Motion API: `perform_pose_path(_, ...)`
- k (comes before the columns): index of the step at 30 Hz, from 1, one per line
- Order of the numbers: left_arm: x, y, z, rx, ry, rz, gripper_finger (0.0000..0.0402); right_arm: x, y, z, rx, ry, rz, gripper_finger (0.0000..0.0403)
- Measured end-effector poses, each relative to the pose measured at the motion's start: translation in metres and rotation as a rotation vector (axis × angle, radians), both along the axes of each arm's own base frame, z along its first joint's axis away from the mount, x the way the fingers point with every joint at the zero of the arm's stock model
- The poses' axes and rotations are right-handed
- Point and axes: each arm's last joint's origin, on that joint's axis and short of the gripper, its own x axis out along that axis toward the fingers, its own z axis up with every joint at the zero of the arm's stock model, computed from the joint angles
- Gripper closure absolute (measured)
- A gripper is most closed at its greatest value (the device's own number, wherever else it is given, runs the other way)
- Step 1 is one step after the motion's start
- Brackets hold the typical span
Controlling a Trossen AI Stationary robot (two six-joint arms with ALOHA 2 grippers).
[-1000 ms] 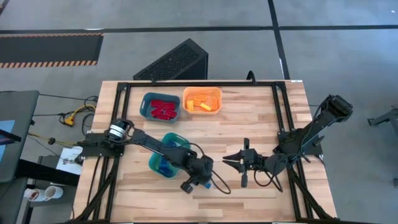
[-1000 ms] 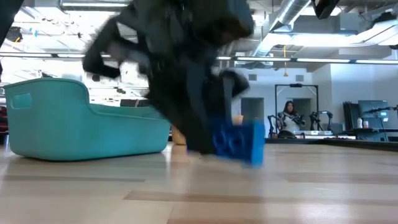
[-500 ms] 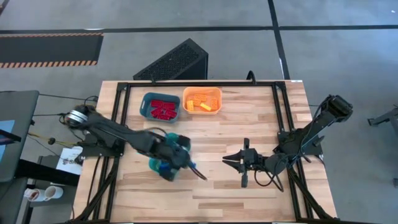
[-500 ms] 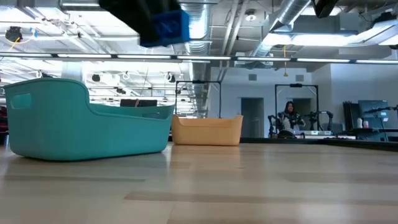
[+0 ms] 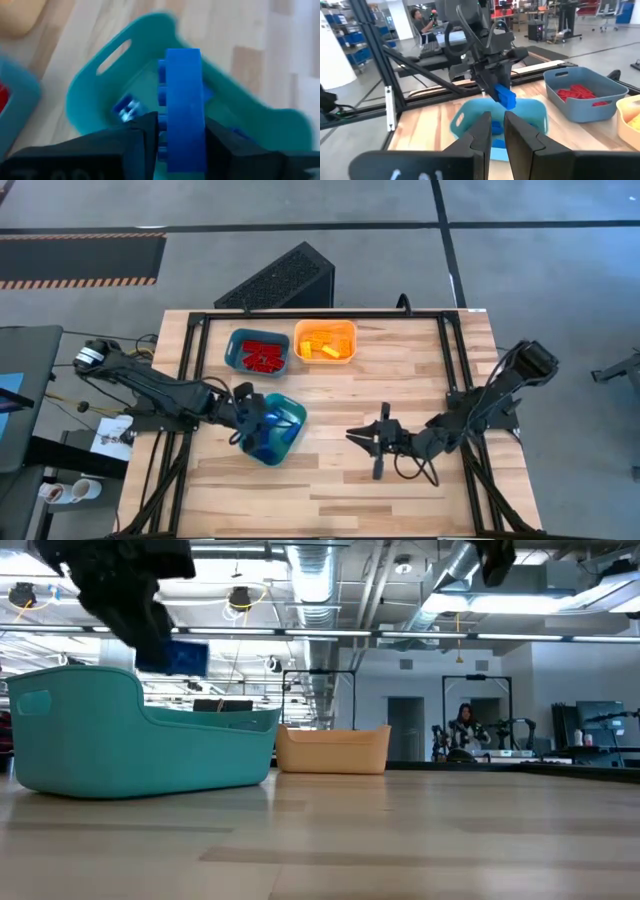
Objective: Sort & place blocks by color
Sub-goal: Put the blue game piece into the green bin, then adjust the green bin
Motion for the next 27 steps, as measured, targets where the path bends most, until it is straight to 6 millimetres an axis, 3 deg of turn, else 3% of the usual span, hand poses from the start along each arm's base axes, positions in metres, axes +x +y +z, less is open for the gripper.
perform_pose_path(10,-0.002,-0.001,-0.004,-0.044,0.042,0.055,0.0188,0.011,-0.006,-0.004,0.015,-0.035,-0.023,0.0329)
perform_pose_path(15,-0.007,0.004,-0.007,-0.071,0.083,0.183,0.0135,0.011,-0.006,-0.004,0.019,-0.039,-0.011,0.0329)
perform_pose_path(21,-0.014,0.016,-0.011,-0.035,0.144,0.355,0.0121,0.011,-0.006,-0.004,0.019,-0.04,-0.011,0.0329)
perform_pose_path(27,-0.019,0.022,-0.02,-0.052,0.201,0.416,0.0122,0.011,-0.006,-0.003,0.019,-0.04,-0.01,0.0329)
